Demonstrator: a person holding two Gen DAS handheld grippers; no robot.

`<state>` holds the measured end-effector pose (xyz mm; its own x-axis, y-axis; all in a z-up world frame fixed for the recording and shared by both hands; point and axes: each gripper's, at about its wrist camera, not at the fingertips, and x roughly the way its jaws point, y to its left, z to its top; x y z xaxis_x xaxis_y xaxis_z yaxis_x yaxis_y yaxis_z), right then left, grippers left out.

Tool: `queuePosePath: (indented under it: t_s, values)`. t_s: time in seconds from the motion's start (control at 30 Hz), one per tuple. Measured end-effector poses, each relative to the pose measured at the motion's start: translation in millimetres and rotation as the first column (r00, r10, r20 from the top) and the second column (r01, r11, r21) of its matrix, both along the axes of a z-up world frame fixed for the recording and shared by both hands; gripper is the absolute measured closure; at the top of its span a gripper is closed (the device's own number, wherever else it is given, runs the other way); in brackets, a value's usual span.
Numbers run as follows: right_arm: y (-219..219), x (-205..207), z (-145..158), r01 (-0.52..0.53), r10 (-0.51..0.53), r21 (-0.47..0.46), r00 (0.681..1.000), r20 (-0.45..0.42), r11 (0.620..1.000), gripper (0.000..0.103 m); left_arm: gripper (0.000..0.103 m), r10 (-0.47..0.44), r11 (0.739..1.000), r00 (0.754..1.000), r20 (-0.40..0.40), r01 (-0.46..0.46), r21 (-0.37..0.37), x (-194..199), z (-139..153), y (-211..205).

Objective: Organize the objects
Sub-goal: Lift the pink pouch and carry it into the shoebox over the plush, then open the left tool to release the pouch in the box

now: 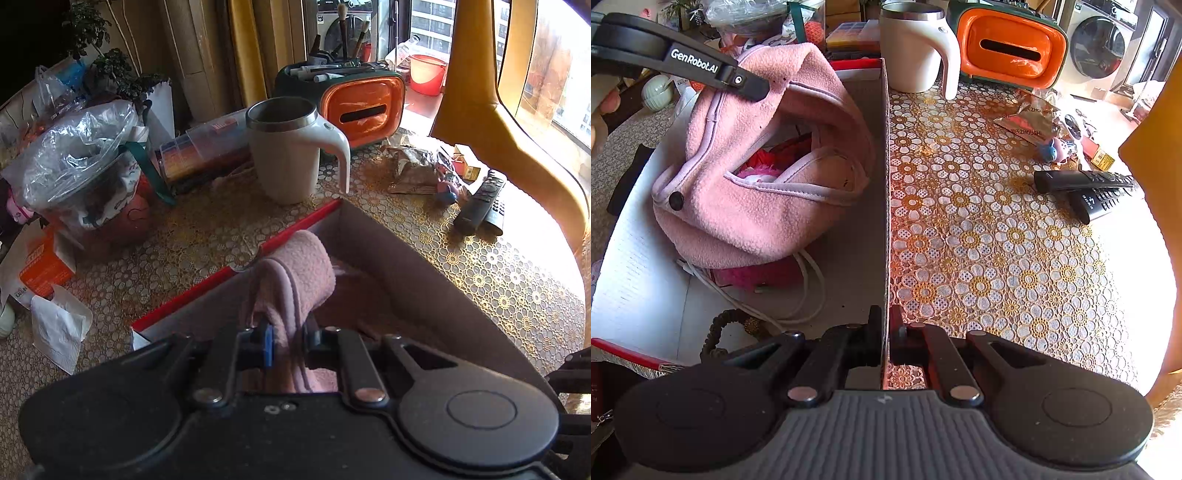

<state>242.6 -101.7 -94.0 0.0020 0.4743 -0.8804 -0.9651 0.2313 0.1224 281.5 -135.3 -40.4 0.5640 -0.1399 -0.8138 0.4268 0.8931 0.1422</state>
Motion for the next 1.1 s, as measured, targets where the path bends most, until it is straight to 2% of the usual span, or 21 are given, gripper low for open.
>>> queuePosePath:
  t_s: [0.2,0.37,0.47,0.6,0.97,1.1]
  values:
    - [0.2,0.1,-0.1,0.001,-0.001,-0.006,1.000,0.000,1.000,0.101,0.084,0.001,0.999,0.999,-0.052,0.002,0.051,6.1,-19.5,1.3]
    - [1.6,-1.1,0.7,0.004,-0.004,-0.011,1.000,0.006,1.000,0.100,0.078,0.022,0.998,0.997,-0.075,-0.018,0.055,7.8,-26.1,4.6]
    - [2.3,-1.4,1.0,0.005,-0.005,-0.014,1.000,0.008,1.000,0.100,0.065,0.030,0.999,0.996,-0.079,-0.028,0.027,6.6,-24.3,8.4]
    - [2.7,-1.8,2.5,0.007,-0.007,-0.015,1.000,0.012,1.000,0.100,0.046,0.017,1.000,0.999,-0.047,-0.016,0.020,-1.1,-17.9,9.8]
    - [8.3,-0.8,17.6,0.011,-0.011,0.009,0.999,0.031,1.000,0.101,0.031,-0.001,0.998,0.999,0.035,0.003,-0.066,-38.1,16.3,28.9]
    - [10.6,1.6,24.0,0.012,-0.013,0.018,1.000,0.027,1.000,0.101,0.029,0.000,0.995,0.998,0.067,0.006,-0.101,-57.3,31.9,46.0]
